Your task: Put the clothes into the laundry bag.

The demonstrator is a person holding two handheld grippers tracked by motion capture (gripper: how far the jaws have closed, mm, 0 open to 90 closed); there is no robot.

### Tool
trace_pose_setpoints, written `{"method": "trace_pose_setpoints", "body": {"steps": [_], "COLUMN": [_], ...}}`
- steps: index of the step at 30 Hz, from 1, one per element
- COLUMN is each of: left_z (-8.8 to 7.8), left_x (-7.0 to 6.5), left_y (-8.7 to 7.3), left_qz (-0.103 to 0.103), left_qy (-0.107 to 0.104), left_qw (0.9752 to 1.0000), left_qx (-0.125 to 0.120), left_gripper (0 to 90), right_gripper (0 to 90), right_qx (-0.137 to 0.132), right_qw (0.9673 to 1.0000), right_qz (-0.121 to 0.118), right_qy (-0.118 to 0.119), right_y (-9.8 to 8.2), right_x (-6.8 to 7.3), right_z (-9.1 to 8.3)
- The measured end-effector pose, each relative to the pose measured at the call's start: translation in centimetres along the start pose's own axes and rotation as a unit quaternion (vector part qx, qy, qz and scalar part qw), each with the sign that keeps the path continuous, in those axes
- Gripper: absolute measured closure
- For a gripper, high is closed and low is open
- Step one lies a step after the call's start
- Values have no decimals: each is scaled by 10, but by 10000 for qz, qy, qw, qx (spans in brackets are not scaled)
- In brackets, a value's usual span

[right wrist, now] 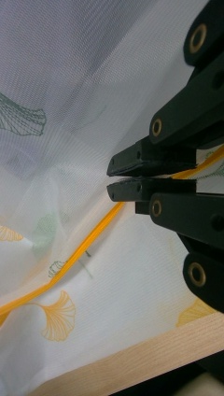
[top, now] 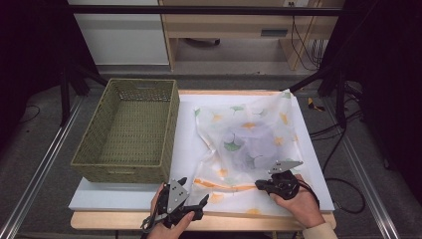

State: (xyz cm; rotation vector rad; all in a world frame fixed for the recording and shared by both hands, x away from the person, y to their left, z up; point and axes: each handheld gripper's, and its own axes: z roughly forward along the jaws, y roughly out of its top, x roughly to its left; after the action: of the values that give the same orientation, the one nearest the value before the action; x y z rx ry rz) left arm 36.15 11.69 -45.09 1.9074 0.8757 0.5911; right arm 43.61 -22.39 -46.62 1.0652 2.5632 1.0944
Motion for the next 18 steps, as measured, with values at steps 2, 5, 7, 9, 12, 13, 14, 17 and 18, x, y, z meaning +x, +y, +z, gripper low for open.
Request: {"method": "trace_pose_setpoints", "body": {"steps": [2,5,7,9,12,13,14,17,18], "left_z": [-2,-3,-3,-3,-3,-2,-2,-1,-2], "left_x": [2,5,7,9,9,9,9,10,11], "left_y": [-4,-8,-10,-12,-14,-14,-14,-15,-15], "left_qz": [13,49,32,36,73,95,132,145,139], "left_qy": [35,76,89,91,81,74,68,56,67], "left_qw": [10000,9999,9998,9997,9996,9995,9994,9993,9994], "left_qx": [29,134,189,242,261,279,311,327,311], "left_gripper": [156,162,162,163,173,180,181,182,182], "right_gripper": [845,839,820,801,768,761,748,710,688], "right_qx": [-14,-58,-80,-112,-196,-239,-265,-378,-388], "right_qw": [10000,10000,9999,9999,9997,9996,9995,9991,9991], "right_qz": [-4,-30,-45,-44,-31,-42,-7,-1,17], "right_qy": [18,53,83,92,144,152,167,183,175], "right_y": [1,1,1,1,2,2,2,3,3], "right_x": [1,3,3,4,4,4,4,4,4], "right_z": [1,2,2,2,2,1,0,-1,-2]}}
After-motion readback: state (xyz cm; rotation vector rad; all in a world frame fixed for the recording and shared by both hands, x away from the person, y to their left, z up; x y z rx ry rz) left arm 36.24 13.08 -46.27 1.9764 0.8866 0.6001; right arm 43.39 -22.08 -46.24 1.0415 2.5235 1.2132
